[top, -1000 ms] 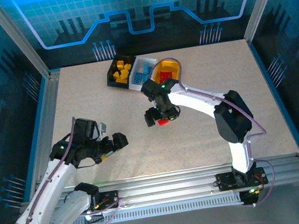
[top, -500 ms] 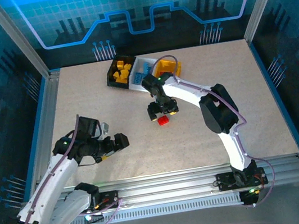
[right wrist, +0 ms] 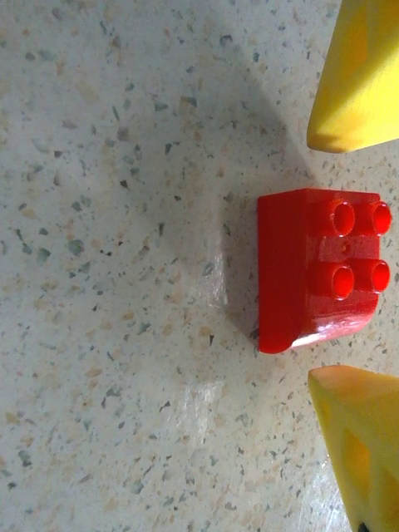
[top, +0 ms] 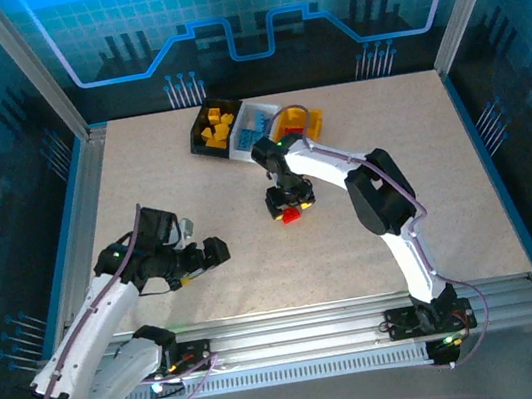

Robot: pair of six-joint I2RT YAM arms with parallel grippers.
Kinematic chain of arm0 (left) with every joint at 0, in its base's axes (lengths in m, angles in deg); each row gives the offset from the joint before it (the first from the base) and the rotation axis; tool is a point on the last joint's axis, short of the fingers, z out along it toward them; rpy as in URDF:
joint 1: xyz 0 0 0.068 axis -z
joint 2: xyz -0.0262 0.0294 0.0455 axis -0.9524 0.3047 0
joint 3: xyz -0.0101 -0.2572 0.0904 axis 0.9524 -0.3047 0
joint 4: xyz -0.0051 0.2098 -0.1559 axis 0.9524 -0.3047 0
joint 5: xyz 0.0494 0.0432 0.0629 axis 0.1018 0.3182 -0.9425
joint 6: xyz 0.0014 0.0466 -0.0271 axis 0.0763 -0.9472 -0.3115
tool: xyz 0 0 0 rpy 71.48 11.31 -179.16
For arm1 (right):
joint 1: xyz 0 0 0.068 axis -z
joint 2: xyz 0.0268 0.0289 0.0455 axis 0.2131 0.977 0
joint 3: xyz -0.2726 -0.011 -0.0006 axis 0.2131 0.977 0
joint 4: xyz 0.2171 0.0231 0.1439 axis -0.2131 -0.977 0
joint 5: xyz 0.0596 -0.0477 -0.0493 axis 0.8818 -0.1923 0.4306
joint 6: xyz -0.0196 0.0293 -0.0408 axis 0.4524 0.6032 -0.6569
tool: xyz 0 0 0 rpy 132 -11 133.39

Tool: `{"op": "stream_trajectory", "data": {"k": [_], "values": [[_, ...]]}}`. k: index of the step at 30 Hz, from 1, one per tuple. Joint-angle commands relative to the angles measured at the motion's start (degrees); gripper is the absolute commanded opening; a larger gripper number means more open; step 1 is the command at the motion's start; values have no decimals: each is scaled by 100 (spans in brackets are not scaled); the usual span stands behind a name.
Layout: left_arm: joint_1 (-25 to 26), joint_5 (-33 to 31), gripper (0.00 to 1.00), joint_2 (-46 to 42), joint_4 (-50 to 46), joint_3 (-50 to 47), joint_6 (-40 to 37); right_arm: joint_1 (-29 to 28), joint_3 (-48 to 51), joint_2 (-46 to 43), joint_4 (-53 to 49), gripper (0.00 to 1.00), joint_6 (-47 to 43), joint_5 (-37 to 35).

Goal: Sort the legos into containers by color

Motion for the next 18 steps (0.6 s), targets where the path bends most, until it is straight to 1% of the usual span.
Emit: {"op": "stream_trajectory", "data": {"k": [1, 6, 11, 14, 18], "values": [[26, -82, 99, -67, 12, 36, 111, -65, -147, 223, -204, 68, -95, -31], [24, -75, 99, -37, 13, 35, 106, -140, -265, 423, -273, 66, -106, -126], [29, -56, 99, 11, 48, 30, 97, -170, -376, 517, -323, 59, -83, -198], [28, -46, 99, 45, 77, 29, 97, -176, -425, 518, -358, 53, -85, -257], [28, -57, 99, 67, 96, 32, 106, -176, -441, 429, -398, 51, -83, -336]]}}
